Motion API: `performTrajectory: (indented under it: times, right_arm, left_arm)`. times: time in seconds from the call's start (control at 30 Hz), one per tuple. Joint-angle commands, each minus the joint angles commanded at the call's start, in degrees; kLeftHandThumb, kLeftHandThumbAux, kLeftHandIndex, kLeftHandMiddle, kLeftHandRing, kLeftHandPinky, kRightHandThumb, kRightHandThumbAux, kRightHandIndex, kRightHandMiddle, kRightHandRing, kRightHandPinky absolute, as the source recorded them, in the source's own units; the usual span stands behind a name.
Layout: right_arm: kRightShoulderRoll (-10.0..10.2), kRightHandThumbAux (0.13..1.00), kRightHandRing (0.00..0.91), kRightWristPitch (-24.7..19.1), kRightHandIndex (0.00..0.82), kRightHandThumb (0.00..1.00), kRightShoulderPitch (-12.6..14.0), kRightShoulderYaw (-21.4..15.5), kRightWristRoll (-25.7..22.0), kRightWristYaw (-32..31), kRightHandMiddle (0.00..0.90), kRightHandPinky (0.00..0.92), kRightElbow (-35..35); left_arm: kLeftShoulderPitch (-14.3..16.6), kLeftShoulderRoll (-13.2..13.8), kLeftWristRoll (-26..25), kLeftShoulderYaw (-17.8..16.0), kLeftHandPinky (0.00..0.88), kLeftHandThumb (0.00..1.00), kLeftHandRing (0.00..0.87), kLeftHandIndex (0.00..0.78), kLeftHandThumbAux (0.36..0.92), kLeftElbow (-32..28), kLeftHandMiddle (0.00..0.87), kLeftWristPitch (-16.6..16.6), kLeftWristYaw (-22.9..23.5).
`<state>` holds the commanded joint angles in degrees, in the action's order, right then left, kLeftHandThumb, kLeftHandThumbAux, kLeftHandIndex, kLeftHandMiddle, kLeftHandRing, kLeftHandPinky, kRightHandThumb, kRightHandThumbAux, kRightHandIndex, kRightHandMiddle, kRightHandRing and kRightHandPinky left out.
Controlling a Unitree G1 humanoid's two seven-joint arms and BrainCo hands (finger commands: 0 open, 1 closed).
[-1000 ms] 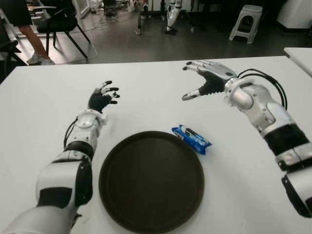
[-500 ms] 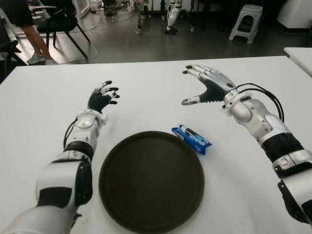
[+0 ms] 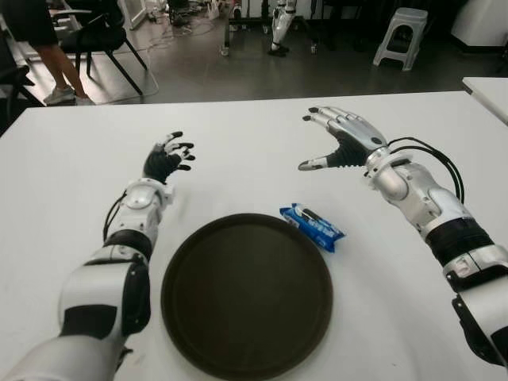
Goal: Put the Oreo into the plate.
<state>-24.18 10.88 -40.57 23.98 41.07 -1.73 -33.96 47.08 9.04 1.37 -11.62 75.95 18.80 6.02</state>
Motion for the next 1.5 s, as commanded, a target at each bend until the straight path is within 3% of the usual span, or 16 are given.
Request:
performTrajectory:
  times: [0.17, 0.3, 0.43, 0.87, 1.5]
  right_arm:
    - [-0.7, 0.361, 0.022, -6.4, 0.0, 0.0, 1.2, 0.8, 1.3, -6.4, 0.019, 0.028, 5.7]
    - [-2.6, 0.372, 0.05, -13.1, 0.014, 0.0, 4.4, 1.4, 3.7, -14.7, 0.048, 0.044, 16.6]
    - [-3.1, 0.387, 0.091, -16.1, 0.048, 0.0, 5.5, 2.2, 6.0, -17.8, 0.084, 0.093, 19.5]
    - [-4.8, 0.439, 0.23, -19.2, 0.16, 0.0, 9.4, 2.8, 10.1, -21.3, 0.211, 0.25, 25.5]
    - [-6.7, 0.454, 0.222, -18.0, 0.162, 0.0, 13.7, 1.8, 11.7, -21.6, 0.222, 0.229, 33.7]
  left_arm:
    - [-0.1, 0.1, 0.1, 0.1, 0.422, 0.257, 0.378, 0.173, 0.659, 0.0, 0.31, 0.1, 0.0]
    - [-0.1, 0.2, 0.3, 0.3, 0.417, 0.259, 0.376, 0.169, 0.653, 0.0, 0.306, 0.3, -0.3]
    - [-0.1, 0.2, 0.3, 0.4, 0.418, 0.26, 0.372, 0.161, 0.651, 0.0, 0.302, 0.1, -0.2]
    - [-0.1, 0.5, 0.6, 1.2, 0.423, 0.244, 0.366, 0.162, 0.656, 0.1, 0.302, -0.2, -0.3]
    - [0.0, 0.5, 0.0, 0.9, 0.412, 0.248, 0.374, 0.159, 0.678, 0.0, 0.305, 0.0, 0.1]
